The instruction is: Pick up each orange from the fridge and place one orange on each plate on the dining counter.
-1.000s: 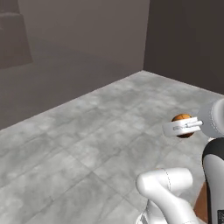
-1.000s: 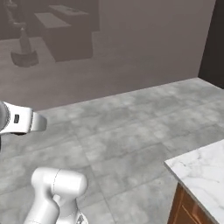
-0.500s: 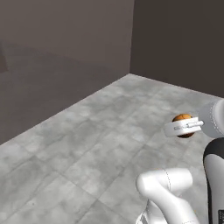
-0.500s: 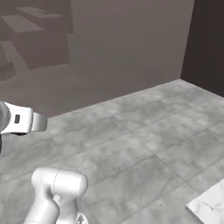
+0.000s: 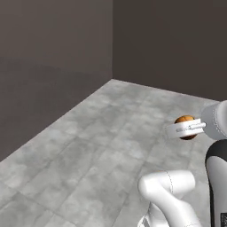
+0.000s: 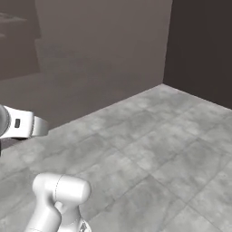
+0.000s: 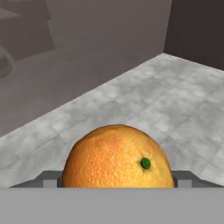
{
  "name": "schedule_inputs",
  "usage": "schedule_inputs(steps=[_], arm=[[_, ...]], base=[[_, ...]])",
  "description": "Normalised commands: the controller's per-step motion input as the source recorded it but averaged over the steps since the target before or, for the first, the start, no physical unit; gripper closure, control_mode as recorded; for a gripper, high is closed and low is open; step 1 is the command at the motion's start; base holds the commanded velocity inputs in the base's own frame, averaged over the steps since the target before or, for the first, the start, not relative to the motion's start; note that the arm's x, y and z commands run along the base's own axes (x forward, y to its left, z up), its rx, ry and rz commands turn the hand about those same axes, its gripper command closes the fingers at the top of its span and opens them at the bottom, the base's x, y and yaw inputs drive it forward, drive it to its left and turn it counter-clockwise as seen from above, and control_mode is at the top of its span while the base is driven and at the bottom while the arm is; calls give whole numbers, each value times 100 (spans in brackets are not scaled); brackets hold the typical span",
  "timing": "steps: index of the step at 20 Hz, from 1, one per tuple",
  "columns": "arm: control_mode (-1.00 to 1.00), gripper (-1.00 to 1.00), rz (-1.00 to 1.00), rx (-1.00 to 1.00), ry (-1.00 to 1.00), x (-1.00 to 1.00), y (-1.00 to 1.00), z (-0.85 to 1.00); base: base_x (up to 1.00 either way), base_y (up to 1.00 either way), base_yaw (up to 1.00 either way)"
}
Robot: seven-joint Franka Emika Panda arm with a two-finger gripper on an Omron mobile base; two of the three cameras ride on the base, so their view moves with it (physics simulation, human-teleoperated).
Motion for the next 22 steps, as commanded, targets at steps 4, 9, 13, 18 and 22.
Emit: schedule_inputs(steps=[4,9,13,18,22], arm=[[100,100,0,0,0,0,0,0],[100,100,0,0,0,0,0,0],[100,100,0,0,0,0,0,0],[100,100,0,0,0,0,0,0],[100,100,0,0,0,0,0,0]], base=[[100,0,-39],[100,0,-40],[100,0,-39],[100,0,-38],[100,0,-40]])
